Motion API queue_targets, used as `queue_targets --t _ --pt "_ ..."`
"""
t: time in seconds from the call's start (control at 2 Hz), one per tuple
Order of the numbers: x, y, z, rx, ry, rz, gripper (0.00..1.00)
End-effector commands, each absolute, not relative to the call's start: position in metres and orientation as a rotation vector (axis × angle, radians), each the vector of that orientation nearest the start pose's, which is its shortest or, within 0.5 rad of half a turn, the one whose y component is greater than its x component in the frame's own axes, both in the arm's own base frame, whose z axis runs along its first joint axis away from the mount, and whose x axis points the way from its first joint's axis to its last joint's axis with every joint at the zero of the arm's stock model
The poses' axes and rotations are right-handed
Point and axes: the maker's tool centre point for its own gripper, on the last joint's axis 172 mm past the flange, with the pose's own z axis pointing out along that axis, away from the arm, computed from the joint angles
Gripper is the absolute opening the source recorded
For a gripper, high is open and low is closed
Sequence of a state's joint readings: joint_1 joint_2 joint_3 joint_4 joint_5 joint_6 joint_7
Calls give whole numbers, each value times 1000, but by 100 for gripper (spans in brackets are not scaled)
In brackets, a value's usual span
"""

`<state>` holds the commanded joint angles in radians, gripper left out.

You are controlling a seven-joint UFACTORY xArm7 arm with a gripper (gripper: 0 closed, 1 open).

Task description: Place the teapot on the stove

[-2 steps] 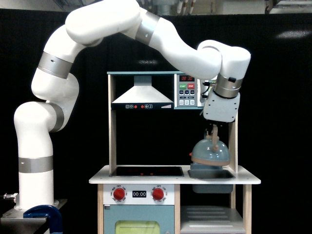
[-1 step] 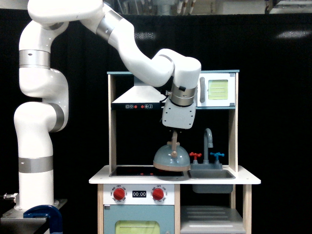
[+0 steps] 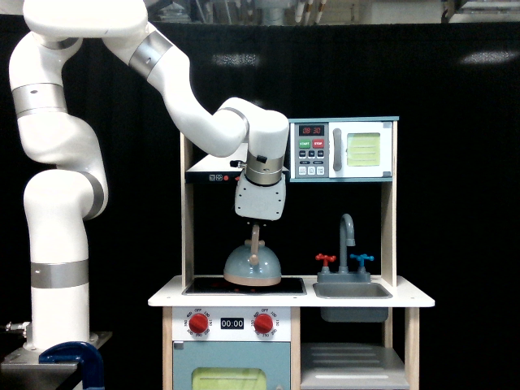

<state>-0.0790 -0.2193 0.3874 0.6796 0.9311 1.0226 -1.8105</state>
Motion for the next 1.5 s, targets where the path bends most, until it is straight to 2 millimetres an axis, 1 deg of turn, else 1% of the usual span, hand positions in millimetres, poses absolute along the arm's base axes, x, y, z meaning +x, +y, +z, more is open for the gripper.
queue_targets --t 0.5,1.0,1.5 --pt "278 296 170 -1814 -1771 -505 0" --pt "263 319 165 -1814 -1771 -505 0" --pt "263 304 166 -1814 -1771 -505 100"
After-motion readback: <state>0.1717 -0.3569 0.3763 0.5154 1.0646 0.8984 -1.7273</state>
